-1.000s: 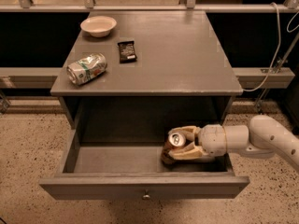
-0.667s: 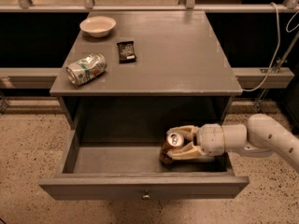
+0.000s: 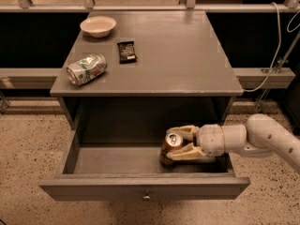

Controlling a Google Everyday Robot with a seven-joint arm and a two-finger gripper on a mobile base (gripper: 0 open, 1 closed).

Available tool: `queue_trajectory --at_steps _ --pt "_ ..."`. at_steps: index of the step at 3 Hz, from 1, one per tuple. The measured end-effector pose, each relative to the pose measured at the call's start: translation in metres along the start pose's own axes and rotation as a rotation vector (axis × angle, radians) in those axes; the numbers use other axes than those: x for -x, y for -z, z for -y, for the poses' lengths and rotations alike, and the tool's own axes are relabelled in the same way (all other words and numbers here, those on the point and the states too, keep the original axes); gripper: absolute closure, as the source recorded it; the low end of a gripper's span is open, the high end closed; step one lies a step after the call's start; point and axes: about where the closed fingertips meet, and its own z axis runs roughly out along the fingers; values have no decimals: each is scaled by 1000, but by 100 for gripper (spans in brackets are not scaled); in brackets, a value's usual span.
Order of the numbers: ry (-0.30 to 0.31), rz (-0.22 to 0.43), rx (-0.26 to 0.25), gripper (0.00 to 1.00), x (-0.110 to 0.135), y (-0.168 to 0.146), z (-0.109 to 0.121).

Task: Place orange can into top drawer

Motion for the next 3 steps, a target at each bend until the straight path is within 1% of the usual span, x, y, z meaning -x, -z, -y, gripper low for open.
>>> queue_trajectory --at_steps 1,2,3 --pt "0 1 4 0 0 -2 0" --pt "24 9 14 0 15 4 -2" --pt "98 28 11 0 76 40 -12"
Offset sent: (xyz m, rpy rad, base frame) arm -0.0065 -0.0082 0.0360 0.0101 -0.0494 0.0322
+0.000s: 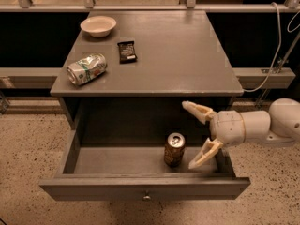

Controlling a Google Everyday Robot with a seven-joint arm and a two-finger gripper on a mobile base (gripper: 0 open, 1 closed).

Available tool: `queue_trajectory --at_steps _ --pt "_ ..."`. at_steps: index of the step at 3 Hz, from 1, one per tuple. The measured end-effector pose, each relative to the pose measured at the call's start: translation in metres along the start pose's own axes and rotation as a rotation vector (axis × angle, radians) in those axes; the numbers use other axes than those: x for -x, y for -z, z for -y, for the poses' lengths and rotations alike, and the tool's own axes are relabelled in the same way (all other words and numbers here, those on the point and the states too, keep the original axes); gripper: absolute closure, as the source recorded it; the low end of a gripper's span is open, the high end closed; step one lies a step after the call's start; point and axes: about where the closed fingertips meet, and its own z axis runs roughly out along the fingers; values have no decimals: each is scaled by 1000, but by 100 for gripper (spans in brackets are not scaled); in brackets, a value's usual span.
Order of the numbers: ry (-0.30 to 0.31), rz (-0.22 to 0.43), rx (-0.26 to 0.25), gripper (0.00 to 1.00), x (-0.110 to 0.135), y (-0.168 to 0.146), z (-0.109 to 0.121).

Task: Place orange can into top drawer

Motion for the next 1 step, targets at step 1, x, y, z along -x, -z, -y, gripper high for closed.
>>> queue_trajectory --at_steps 1 --pt "44 2 11 0 45 21 -6"
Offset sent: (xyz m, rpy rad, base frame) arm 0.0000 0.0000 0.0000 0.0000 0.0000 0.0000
